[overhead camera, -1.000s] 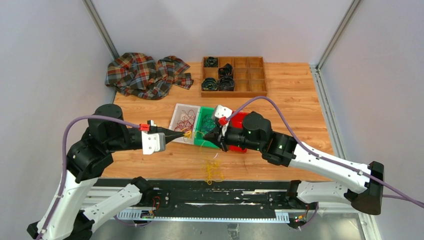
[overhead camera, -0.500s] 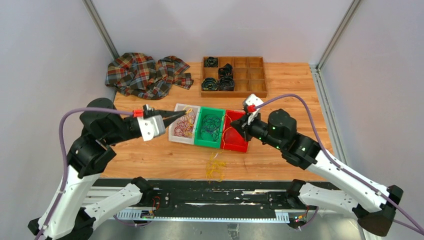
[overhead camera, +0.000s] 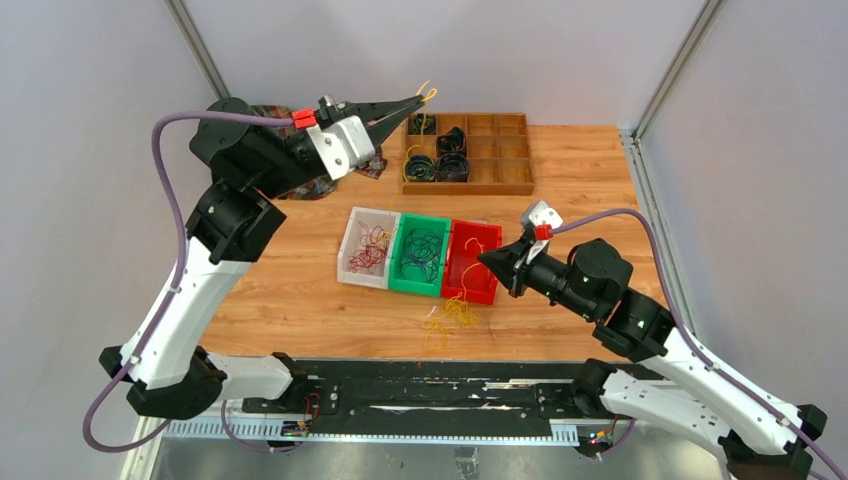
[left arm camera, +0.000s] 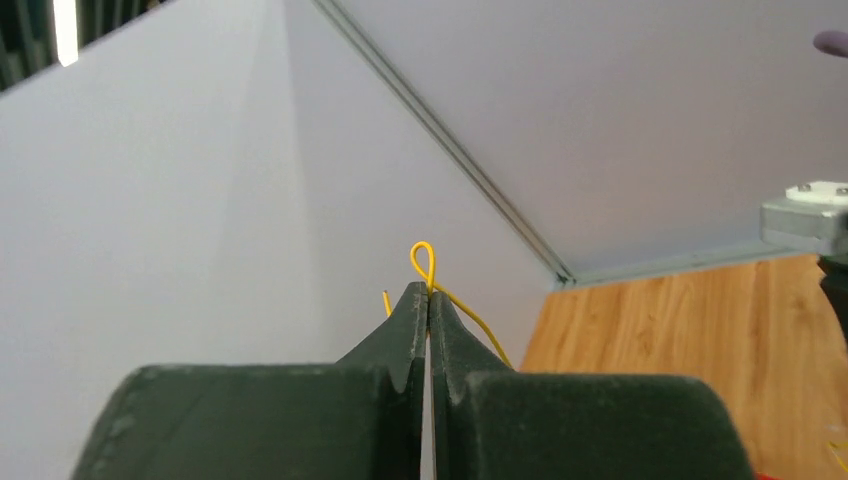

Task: Untangle the cables

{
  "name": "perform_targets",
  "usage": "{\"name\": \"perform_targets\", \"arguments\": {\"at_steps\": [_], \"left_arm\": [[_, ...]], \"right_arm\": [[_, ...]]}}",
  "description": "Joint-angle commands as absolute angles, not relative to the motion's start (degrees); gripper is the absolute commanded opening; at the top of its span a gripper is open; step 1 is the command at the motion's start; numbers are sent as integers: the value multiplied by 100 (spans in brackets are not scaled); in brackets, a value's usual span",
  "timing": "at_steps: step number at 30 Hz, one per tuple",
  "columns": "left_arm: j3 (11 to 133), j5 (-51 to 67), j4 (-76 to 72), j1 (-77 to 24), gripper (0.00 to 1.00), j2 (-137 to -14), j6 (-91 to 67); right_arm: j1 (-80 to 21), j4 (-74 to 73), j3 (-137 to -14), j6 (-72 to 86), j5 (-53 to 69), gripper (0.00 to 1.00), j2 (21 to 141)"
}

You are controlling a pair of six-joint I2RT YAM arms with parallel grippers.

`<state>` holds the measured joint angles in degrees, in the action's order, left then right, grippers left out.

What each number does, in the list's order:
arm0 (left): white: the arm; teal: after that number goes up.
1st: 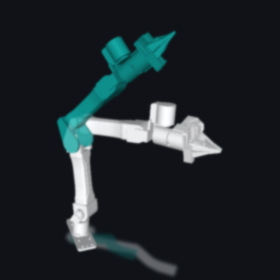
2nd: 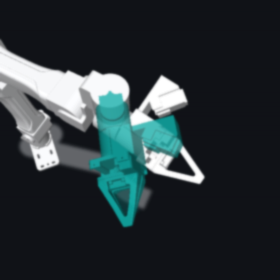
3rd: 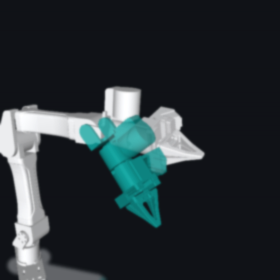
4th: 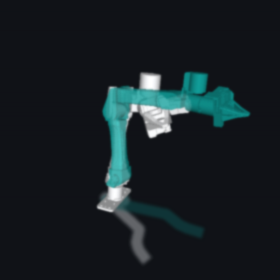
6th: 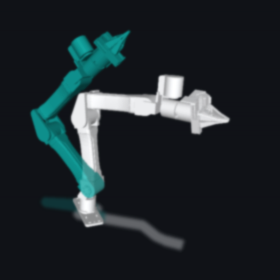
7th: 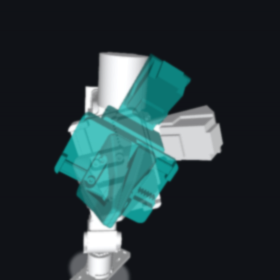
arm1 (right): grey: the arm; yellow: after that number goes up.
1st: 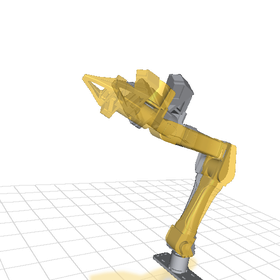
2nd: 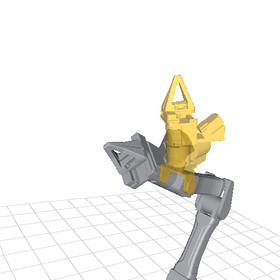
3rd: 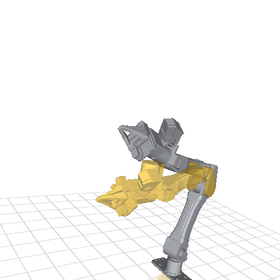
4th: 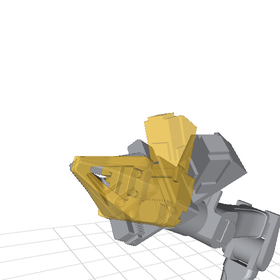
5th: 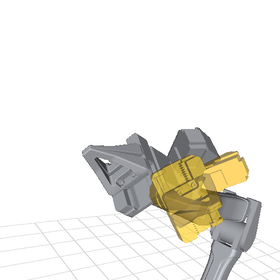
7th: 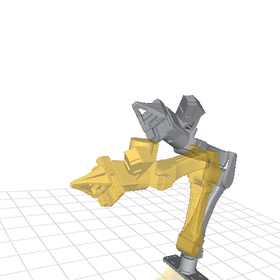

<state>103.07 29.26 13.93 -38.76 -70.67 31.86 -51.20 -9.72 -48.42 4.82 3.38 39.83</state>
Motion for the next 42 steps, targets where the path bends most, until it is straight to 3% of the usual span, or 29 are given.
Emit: {"name": "perform_targets", "arguments": {"at_steps": [1,14,21,30,31,32,34,36,42], "left_arm": [[10596,2600,784,-4350,0,-7259,4074],[9057,1670,1460,-4597,0,-6094,5776],[9044,340,1350,-4588,1,-5864,7008],[9247,-343,1536,-4535,1,-5793,7430],[9198,-354,1538,-4535,1,-5766,7421],[9166,-376,1538,-4535,1,-5750,7404],[9179,-443,1469,-4535,1,-5759,7415],[9258,-541,1346,-4527,1,-5801,7457],[9628,-655,1249,-4528,1,-5953,7516]], "right_arm": [[-5037,-1143,-4679,581,216,0,3711],[-5036,-1402,-4624,608,32,1,3587],[-5036,-1728,-4978,532,417,1,3667],[-5544,-1951,-4829,593,1224,1,5070],[-5737,-1891,-4815,559,1179,6,5267],[-5910,-1845,-4839,530,1164,17,5468],[-6120,-1788,-4995,504,1077,48,5837],[-6113,-1691,-5294,512,1086,62,6053],[-5494,-15,-5766,645,1553,68,6618]]}}
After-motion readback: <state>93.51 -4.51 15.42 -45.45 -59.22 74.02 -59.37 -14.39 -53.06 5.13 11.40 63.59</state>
